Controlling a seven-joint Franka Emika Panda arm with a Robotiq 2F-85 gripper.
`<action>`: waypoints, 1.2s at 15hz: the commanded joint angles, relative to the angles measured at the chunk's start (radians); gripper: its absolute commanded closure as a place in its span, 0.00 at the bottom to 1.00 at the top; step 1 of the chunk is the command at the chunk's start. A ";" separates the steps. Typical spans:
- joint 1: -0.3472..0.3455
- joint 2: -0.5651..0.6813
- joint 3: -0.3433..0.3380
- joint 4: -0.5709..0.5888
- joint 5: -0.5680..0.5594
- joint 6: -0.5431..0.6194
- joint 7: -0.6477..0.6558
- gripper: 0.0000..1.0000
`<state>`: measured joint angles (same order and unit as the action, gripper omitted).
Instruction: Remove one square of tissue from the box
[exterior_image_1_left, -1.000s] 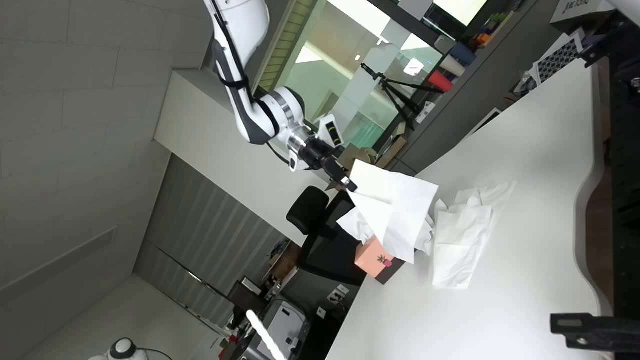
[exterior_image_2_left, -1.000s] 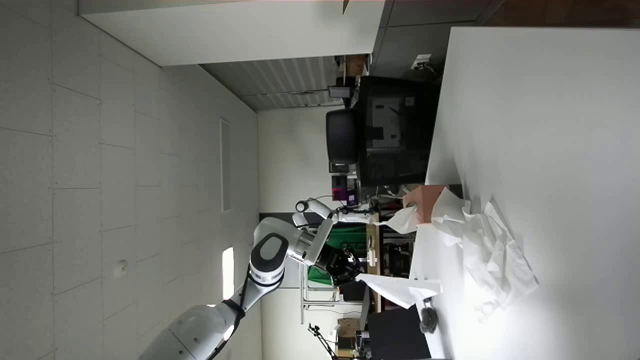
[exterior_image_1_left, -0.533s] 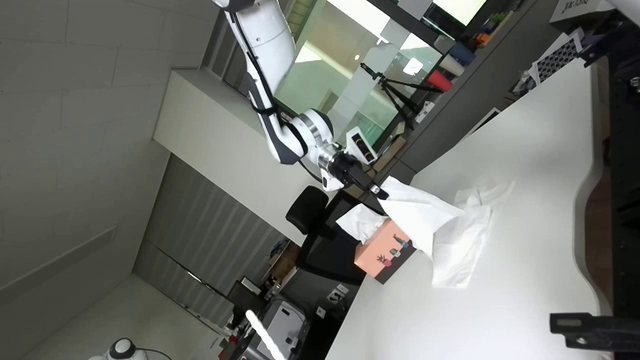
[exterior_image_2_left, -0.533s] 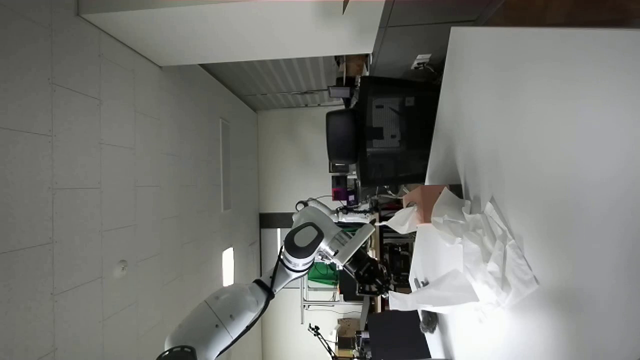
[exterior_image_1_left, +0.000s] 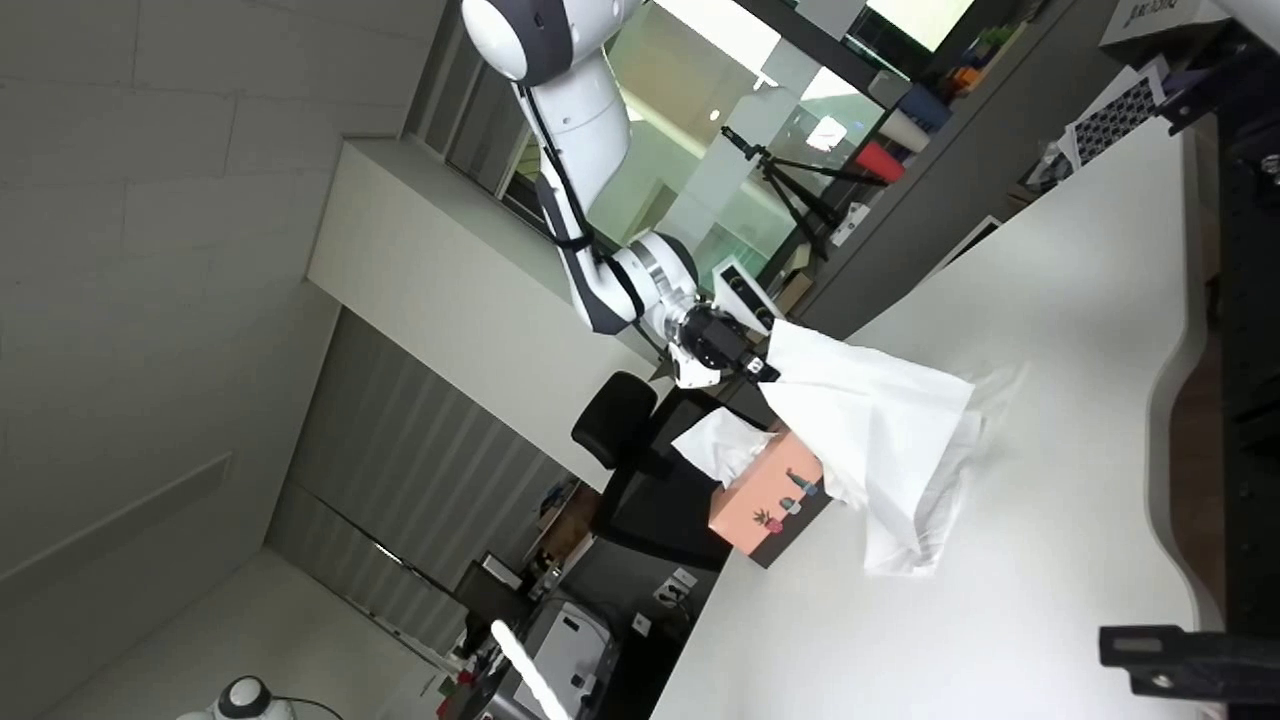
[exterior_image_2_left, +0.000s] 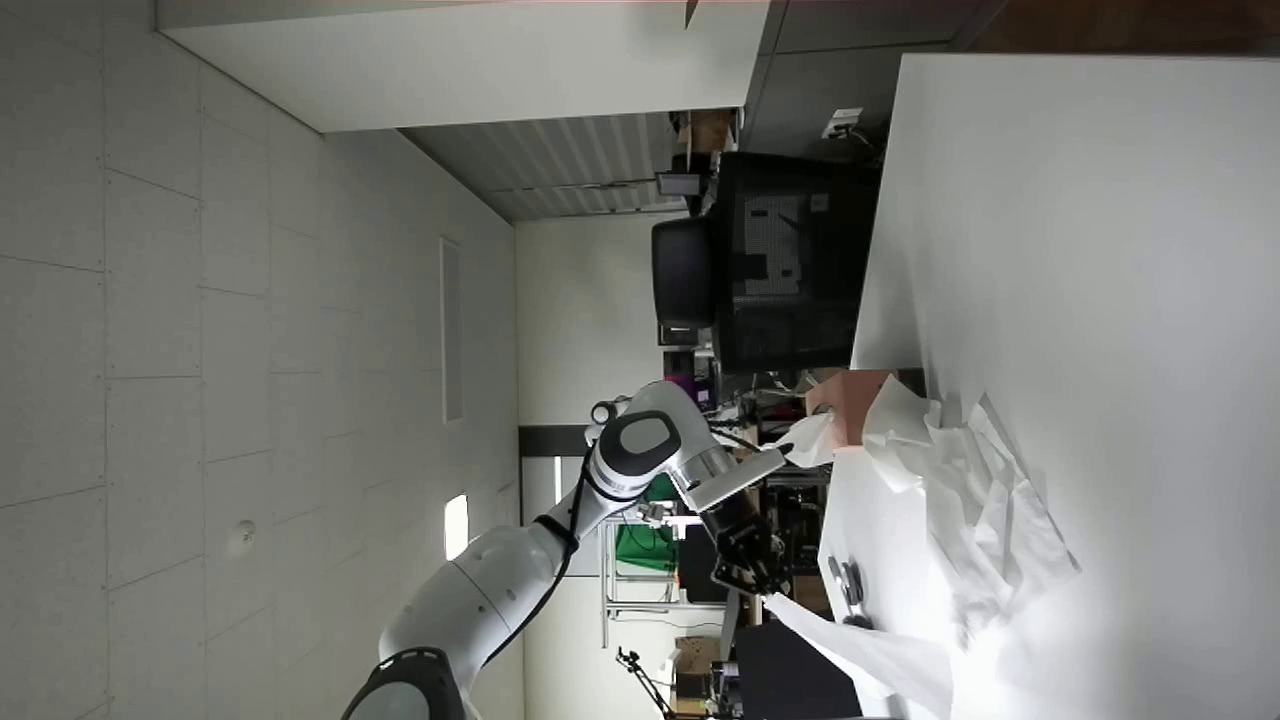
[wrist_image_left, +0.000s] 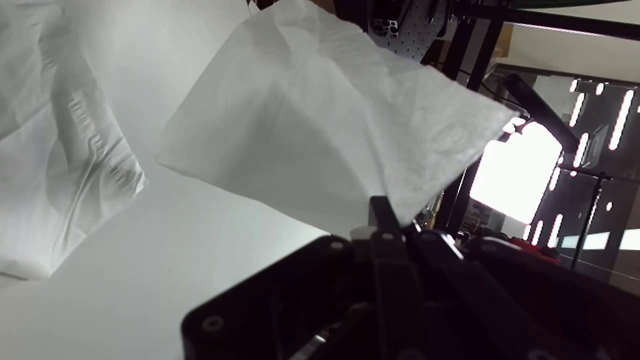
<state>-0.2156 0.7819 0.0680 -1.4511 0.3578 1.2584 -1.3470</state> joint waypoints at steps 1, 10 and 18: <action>0.002 0.037 -0.013 0.058 -0.006 0.031 0.038 1.00; 0.019 0.073 -0.020 -0.024 -0.077 0.410 0.019 1.00; 0.011 0.011 0.009 -0.215 -0.078 0.997 0.024 0.73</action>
<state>-0.1990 0.8549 0.0641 -1.5677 0.2801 2.1042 -1.3490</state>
